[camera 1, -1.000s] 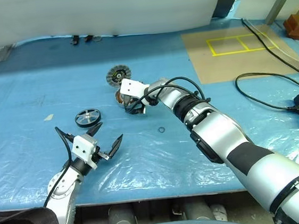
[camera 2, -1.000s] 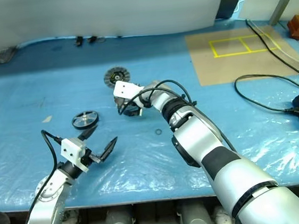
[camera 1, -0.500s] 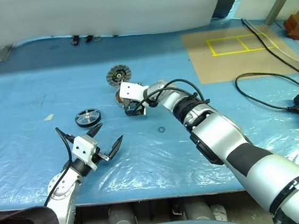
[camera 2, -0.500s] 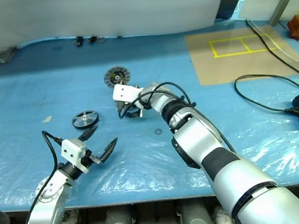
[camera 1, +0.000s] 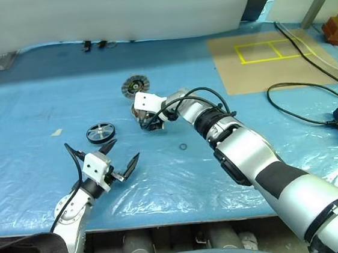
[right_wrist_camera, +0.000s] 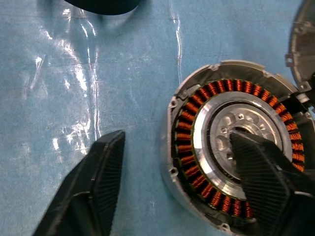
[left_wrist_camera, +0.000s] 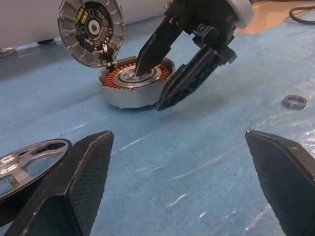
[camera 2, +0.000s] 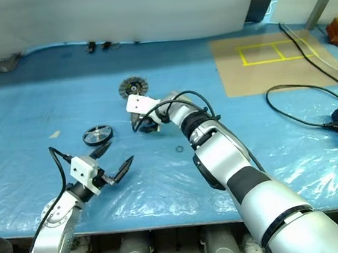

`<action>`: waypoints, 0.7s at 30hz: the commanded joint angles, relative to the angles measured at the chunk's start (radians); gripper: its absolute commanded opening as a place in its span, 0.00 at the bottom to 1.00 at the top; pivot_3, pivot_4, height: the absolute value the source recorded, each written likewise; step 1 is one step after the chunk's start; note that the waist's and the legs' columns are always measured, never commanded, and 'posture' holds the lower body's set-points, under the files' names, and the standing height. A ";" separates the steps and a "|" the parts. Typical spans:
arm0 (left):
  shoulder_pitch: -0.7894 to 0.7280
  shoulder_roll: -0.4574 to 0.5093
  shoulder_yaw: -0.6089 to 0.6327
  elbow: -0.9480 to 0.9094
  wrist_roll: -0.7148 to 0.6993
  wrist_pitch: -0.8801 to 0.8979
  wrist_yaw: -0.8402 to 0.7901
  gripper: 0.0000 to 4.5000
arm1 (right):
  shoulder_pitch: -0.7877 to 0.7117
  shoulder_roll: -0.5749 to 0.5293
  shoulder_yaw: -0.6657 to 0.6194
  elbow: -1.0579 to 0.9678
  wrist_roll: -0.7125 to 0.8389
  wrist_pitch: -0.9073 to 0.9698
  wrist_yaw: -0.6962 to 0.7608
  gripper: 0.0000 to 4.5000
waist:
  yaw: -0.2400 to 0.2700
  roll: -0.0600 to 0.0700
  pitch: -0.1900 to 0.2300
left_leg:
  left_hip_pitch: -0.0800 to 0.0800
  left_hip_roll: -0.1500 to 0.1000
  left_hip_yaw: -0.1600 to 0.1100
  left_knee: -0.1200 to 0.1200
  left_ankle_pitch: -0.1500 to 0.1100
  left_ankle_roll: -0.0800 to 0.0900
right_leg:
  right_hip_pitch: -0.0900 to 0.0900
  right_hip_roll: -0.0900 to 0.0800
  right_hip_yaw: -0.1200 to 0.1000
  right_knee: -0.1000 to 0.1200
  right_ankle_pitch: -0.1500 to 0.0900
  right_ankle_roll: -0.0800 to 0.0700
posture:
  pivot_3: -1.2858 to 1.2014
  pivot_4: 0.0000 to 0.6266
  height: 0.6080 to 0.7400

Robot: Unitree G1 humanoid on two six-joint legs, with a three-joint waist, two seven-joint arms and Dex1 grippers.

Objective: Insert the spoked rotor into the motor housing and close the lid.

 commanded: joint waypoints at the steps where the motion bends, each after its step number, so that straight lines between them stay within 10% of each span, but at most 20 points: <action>1: -0.014 0.007 0.000 -0.010 -0.001 -0.003 -0.006 1.00 | 0.011 0.023 0.024 0.044 -0.031 0.038 0.031 0.51 | -0.001 0.000 0.000 | 0.000 0.000 0.000 0.000 0.000 0.000 | 0.000 0.000 0.000 0.000 0.000 0.000 | 0.52 0.24 1.00; 3: -0.013 0.008 0.002 -0.015 0.000 -0.003 -0.003 1.00 | 0.009 0.021 0.055 0.046 -0.063 0.027 0.037 0.37 | -0.003 0.001 0.000 | 0.000 0.000 0.000 0.000 0.000 0.000 | 0.000 0.000 0.000 0.000 0.000 0.000 | 0.52 0.24 1.00; 11: 0.028 0.017 0.018 -0.057 -0.006 -0.003 0.006 1.00 | 0.118 0.020 0.057 -0.083 -0.007 0.040 0.281 0.37 | -0.004 0.002 -0.003 | 0.001 0.000 0.001 -0.001 0.000 0.000 | 0.002 0.000 0.000 -0.001 0.000 -0.001 | 0.52 0.24 1.00; 21: 0.056 0.068 0.028 -0.111 -0.035 0.028 -0.036 1.00 | 0.519 -0.113 0.163 -0.886 0.040 0.420 0.431 0.37 | -0.003 0.001 -0.008 | 0.006 0.000 0.001 -0.004 0.000 0.000 | 0.007 0.000 0.000 -0.002 0.000 -0.001 | 0.52 0.24 1.00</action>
